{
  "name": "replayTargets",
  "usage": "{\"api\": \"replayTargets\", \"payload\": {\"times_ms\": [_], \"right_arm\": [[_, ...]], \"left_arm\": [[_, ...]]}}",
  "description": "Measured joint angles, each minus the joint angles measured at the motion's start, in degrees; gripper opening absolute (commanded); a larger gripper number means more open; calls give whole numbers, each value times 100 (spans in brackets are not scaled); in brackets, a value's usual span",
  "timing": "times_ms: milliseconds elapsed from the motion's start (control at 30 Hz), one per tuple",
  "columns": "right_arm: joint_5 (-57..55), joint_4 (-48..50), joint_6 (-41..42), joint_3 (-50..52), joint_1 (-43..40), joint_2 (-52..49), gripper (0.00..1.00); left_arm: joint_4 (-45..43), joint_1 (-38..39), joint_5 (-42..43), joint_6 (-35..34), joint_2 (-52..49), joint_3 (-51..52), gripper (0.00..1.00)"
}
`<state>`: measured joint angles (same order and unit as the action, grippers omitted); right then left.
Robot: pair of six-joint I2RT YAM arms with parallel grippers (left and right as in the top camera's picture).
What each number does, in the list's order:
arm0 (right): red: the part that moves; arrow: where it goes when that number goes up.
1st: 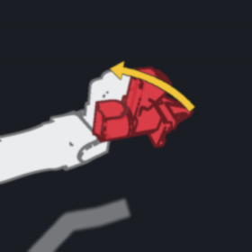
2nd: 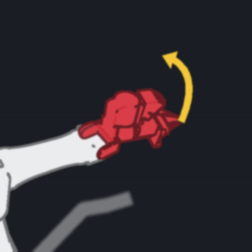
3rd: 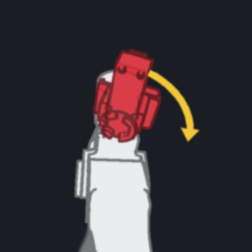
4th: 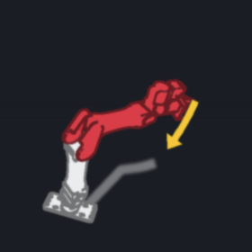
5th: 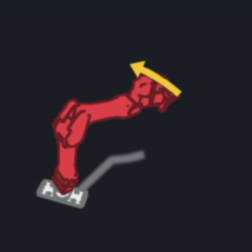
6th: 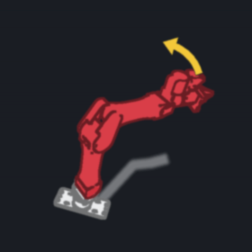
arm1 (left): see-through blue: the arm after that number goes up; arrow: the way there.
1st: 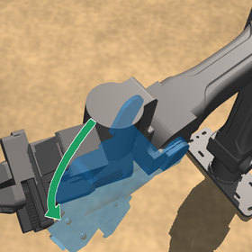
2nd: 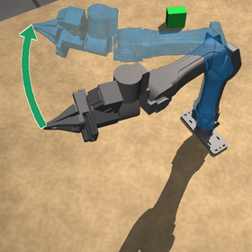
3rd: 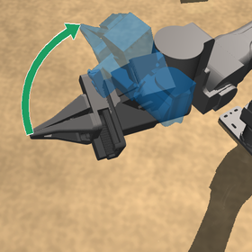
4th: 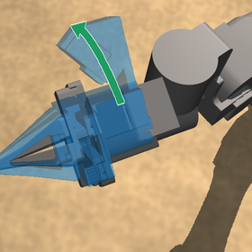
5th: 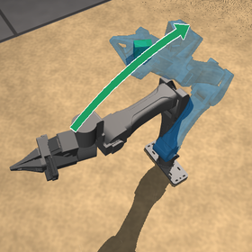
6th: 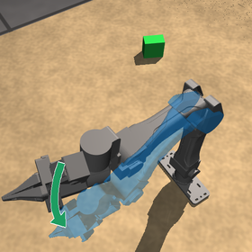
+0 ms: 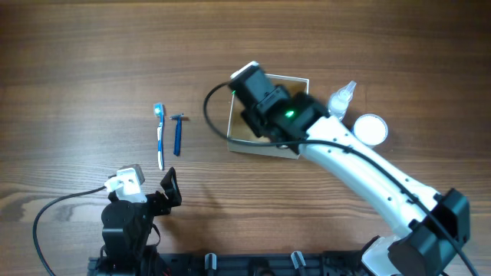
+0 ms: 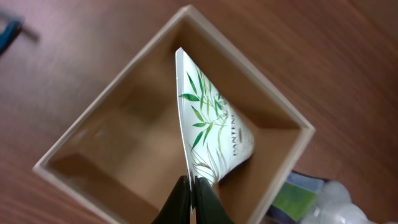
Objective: Pack container
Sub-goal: 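Move the right gripper to the blue foaming soap bottle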
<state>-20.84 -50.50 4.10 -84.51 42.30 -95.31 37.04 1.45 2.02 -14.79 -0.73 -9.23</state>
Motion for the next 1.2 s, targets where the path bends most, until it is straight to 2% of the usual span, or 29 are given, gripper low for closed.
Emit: {"api": "replayTargets", "payload": {"times_ms": [267, 467, 867, 933, 967, 1200], "right_arm": [[20, -31, 645, -120, -752, 107, 4], [4, -68, 824, -127, -1257, 140, 4], [4, -459, 1126, -157, -1386, 157, 6], [7, -544, 1182, -157, -1386, 157, 13], [15, -612, 1222, -157, -1386, 157, 21], [28, -844, 1335, -157, -1386, 157, 46]], "left_arm": [[0, 0, 2, 0, 0, 0, 100], [0, 0, 0, 0, 0, 0, 100], [0, 0, 2, 0, 0, 0, 100], [0, 0, 2, 0, 0, 0, 100], [0, 0, 2, 0, 0, 0, 100], [0, 0, 2, 0, 0, 0, 100]]}}
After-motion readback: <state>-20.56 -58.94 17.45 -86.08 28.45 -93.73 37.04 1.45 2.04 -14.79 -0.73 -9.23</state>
